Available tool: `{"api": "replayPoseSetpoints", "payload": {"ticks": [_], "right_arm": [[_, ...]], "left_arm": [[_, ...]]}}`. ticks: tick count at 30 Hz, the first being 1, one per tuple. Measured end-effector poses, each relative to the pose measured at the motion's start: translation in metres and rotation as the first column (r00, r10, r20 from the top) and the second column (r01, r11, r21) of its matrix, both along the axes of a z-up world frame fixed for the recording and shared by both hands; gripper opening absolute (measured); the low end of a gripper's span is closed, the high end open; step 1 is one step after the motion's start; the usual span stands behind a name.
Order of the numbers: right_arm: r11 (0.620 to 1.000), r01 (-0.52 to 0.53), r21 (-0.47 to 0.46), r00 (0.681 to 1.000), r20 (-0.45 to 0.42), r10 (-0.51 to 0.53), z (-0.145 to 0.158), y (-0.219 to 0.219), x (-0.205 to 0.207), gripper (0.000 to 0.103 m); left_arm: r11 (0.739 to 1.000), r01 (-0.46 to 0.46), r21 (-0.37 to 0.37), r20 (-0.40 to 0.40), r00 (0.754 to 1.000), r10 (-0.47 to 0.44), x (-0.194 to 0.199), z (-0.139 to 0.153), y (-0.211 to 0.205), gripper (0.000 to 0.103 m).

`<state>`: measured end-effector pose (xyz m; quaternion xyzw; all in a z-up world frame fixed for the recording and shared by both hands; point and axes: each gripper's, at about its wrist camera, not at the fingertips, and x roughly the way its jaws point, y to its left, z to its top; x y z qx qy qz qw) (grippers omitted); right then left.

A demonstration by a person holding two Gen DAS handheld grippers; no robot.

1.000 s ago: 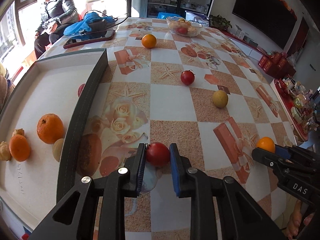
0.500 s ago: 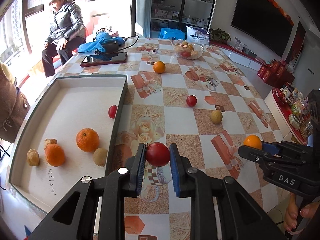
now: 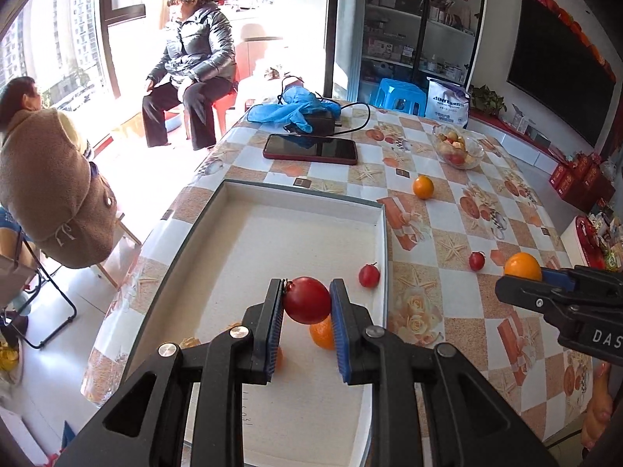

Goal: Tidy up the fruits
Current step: 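Carry the red tomato and orange over the white tray, then lower both fruits into the white tray and open both grippers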

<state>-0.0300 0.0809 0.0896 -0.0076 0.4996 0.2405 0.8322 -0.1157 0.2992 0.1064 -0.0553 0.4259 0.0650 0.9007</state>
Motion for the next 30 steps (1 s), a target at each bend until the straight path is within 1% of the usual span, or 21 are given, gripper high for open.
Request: {"api": "replayPoseSetpoints", "payload": {"ticks": [5,7,9,13,20,23,27,30], "right_arm": [[0.998,-0.066,-0.001,0.998,-0.015,0.066,0.002,0.048,0.019,0.038],[0.996,-0.087,-0.015,0.996,-0.015,0.087,0.000,0.066,0.026,0.038],[0.994,-0.105,-0.027,0.994,-0.017,0.105,-0.003,0.081,0.032,0.038],[0.993,-0.114,-0.038,0.993,-0.040,0.112,-0.016,0.101,0.045,0.038],[0.990,-0.123,-0.066,0.989,-0.090,0.117,-0.043,0.116,0.057,0.038],[0.989,-0.122,-0.078,0.988,-0.105,0.113,-0.053,0.118,0.059,0.038],[0.988,-0.122,-0.097,0.987,-0.115,0.110,-0.063,0.118,0.061,0.038],[0.987,-0.122,-0.102,0.988,-0.111,0.110,-0.065,0.118,0.061,0.038]], "left_arm": [[0.999,-0.040,-0.005,-0.043,0.998,0.039,0.011,-0.018,0.019,0.026],[0.999,-0.046,0.008,-0.054,0.997,0.046,0.015,-0.024,0.022,0.026],[0.998,-0.057,0.021,-0.064,0.996,0.058,0.019,-0.029,0.025,0.026],[0.997,-0.071,0.014,-0.083,0.994,0.072,0.027,-0.039,0.034,0.026],[0.997,-0.075,0.035,-0.100,0.992,0.078,0.036,-0.051,0.040,0.026],[0.997,-0.077,0.029,-0.110,0.991,0.080,0.037,-0.055,0.042,0.026],[0.997,-0.077,0.033,-0.124,0.989,0.080,0.039,-0.061,0.042,0.026],[0.997,-0.073,0.039,-0.134,0.988,0.078,0.039,-0.065,0.041,0.026]]}}
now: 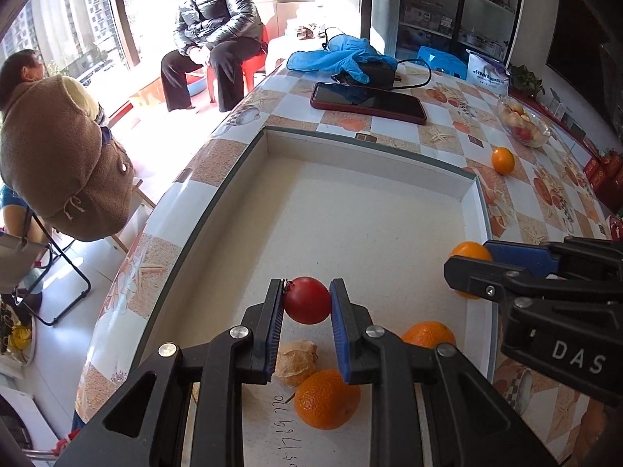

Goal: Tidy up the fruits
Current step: 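Lower both fruits into the white tray and open both grippers, then move both grippers back toward the remaining fruits on the table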

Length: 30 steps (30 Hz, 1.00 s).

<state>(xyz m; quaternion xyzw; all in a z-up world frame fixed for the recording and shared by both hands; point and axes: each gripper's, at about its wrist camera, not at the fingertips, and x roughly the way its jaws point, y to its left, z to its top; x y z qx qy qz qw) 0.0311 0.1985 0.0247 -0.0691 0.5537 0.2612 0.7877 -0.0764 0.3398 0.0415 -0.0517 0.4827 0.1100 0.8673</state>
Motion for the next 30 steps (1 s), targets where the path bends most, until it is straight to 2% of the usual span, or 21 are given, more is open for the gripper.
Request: {"api": "replayPoseSetpoints", "payload": {"ticks": [6,7,8,9,10,11,12,15,18,20,21,30], "right_arm": [[1.000,-0.010,-0.001,1.000,0.011,0.010,0.003,0.001,-0.002,0.038],[1.000,-0.011,-0.002,1.000,0.011,0.011,0.003,0.001,-0.002,0.038],[1.000,-0.012,-0.003,1.000,0.013,0.012,0.003,0.001,-0.002,0.038],[1.000,-0.011,-0.004,1.000,0.015,0.011,0.004,0.000,-0.003,0.038],[1.000,-0.008,-0.003,1.000,0.017,0.008,0.005,-0.001,-0.004,0.042],[1.000,-0.004,0.002,1.000,0.022,0.004,0.006,-0.003,-0.005,0.061],[1.000,0.001,0.011,0.999,0.032,-0.002,0.008,-0.005,-0.006,0.075],[1.000,0.015,0.012,0.998,0.062,-0.015,0.014,-0.012,-0.008,0.076],[0.999,0.031,0.025,0.998,0.057,-0.032,0.017,-0.022,-0.009,0.077],[0.998,0.047,0.035,0.998,0.048,-0.048,0.018,-0.030,-0.010,0.089],[0.997,0.057,0.045,0.997,0.049,-0.060,0.019,-0.036,-0.012,0.103],[0.987,0.152,0.059,0.985,0.074,-0.157,0.022,-0.101,-0.026,0.103]], "left_arm": [[1.000,0.010,0.016,-0.011,1.000,-0.009,-0.001,-0.004,-0.006,0.028],[1.000,0.014,0.021,-0.012,1.000,-0.013,-0.001,-0.004,-0.007,0.033],[1.000,0.016,0.027,-0.011,1.000,-0.016,-0.001,-0.004,-0.008,0.048],[0.999,0.015,0.037,-0.006,1.000,-0.015,-0.002,-0.003,-0.010,0.057],[0.999,0.014,0.051,0.006,1.000,-0.014,-0.004,-0.001,-0.011,0.075],[0.998,0.012,0.066,0.022,1.000,-0.014,-0.006,0.002,-0.013,0.082],[0.997,0.015,0.078,0.036,0.999,-0.018,-0.007,0.004,-0.015,0.082],[0.996,0.029,0.082,0.036,0.999,-0.032,-0.007,0.008,-0.019,0.083],[0.995,0.034,0.097,0.035,0.999,-0.038,-0.008,0.011,-0.026,0.084],[0.994,0.045,0.099,0.035,0.998,-0.048,-0.009,0.012,-0.032,0.085],[0.994,0.053,0.097,0.034,0.998,-0.057,-0.009,0.013,-0.036,0.085],[0.984,0.142,0.109,0.032,0.989,-0.146,-0.010,0.022,-0.077,0.085]]}}
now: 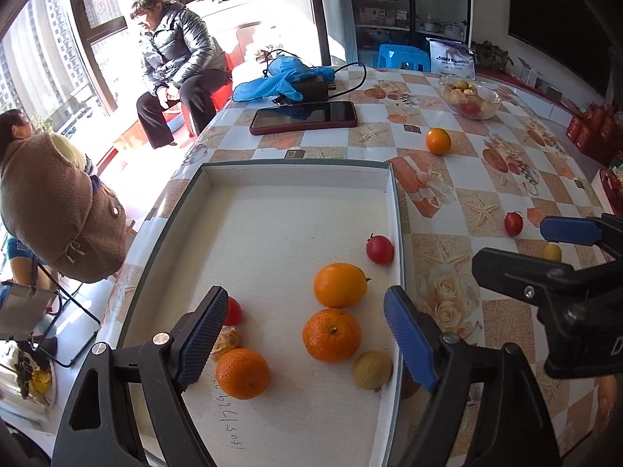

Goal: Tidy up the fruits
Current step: 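Move both grippers back toward the remaining fruits on the table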

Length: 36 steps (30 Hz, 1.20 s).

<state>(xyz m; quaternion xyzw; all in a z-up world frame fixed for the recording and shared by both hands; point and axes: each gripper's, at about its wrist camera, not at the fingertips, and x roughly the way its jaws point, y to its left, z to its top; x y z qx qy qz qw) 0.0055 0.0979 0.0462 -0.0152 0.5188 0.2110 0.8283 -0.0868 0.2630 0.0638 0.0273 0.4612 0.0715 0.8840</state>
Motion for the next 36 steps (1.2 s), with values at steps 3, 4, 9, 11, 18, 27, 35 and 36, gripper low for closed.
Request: {"api": "replayPoseSetpoints", "payload": {"ticks": [3,4,9,11,18,27,35,36], "right_arm": [[0.998,0.054,-0.024,0.998,0.011,-0.054,-0.002,-0.032,-0.003,0.103],[0.996,0.077,-0.036,0.997,0.010,-0.077,-0.004,-0.044,-0.004,0.103],[0.976,0.177,-0.124,0.984,0.006,-0.178,-0.023,-0.102,-0.010,0.103],[0.964,0.206,-0.169,0.978,0.009,-0.208,-0.033,-0.121,-0.014,0.103],[0.938,0.280,-0.203,0.960,0.049,-0.276,-0.059,-0.175,-0.037,0.103],[0.940,0.299,-0.166,0.948,0.166,-0.272,-0.061,-0.177,-0.057,0.103],[0.940,0.300,-0.164,0.947,0.170,-0.273,-0.062,-0.177,-0.056,0.103],[0.940,0.300,-0.164,0.947,0.169,-0.273,-0.062,-0.177,-0.056,0.103]], "left_arm": [[0.999,0.041,-0.008,-0.002,0.999,-0.041,0.003,0.004,-0.018,0.085],[0.998,0.056,-0.013,-0.002,0.998,-0.056,0.004,0.005,-0.024,0.085],[0.985,0.139,-0.098,-0.016,0.990,-0.141,0.015,0.011,-0.065,0.085],[0.982,0.169,-0.087,-0.016,0.985,-0.171,0.021,0.008,-0.085,0.085],[0.974,0.209,-0.082,-0.059,0.975,-0.214,0.056,-0.022,-0.139,0.085],[0.979,0.169,-0.114,-0.046,0.983,-0.175,0.086,-0.042,-0.159,0.085],[0.984,0.143,-0.105,-0.076,0.985,-0.152,0.094,-0.052,-0.162,0.085],[0.985,0.141,-0.104,-0.077,0.986,-0.149,0.094,-0.053,-0.162,0.085]]}}
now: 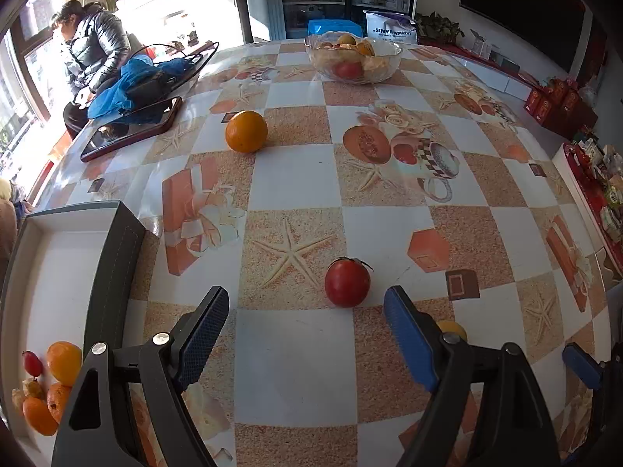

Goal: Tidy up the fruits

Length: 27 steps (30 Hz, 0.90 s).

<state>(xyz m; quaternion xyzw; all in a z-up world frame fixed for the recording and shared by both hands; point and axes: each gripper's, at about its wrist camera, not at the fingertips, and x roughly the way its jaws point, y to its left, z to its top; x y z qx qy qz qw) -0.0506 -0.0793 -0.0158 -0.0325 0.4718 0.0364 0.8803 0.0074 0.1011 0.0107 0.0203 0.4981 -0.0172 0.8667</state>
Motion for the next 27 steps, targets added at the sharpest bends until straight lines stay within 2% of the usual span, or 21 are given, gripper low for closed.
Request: {"api": "replayPoseSetpoints", "payload": {"ticks": [7,10,12,14,16,27], "right_arm": [[1.000,0.000,0.000,1.000,0.000,0.000,0.000,0.000,0.000,0.103],[1.000,0.000,0.000,1.000,0.000,0.000,0.000,0.000,0.000,0.103],[1.000,0.000,0.000,1.000,0.001,0.000,0.000,0.000,0.000,0.103],[1.000,0.000,0.000,1.000,0.001,0.000,0.000,0.000,0.000,0.103],[1.000,0.000,0.000,1.000,0.001,0.000,0.000,0.000,-0.001,0.103],[1.000,-0.001,0.000,1.000,0.001,0.001,-0.001,0.000,-0.001,0.103]], "left_arm": [[1.000,-0.021,-0.012,-0.009,1.000,0.021,-0.008,-0.004,0.011,0.086],[1.000,-0.021,-0.002,0.015,1.000,0.021,-0.020,-0.006,0.016,0.087],[1.000,-0.018,0.002,0.036,0.999,0.018,-0.028,-0.008,0.018,0.089],[1.000,-0.025,0.002,0.066,0.998,0.025,-0.034,-0.011,0.021,0.098],[0.999,-0.043,-0.012,0.082,0.996,0.044,-0.038,-0.014,0.025,0.102],[0.999,-0.044,-0.026,0.078,0.996,0.046,-0.038,-0.014,0.026,0.103]]}}
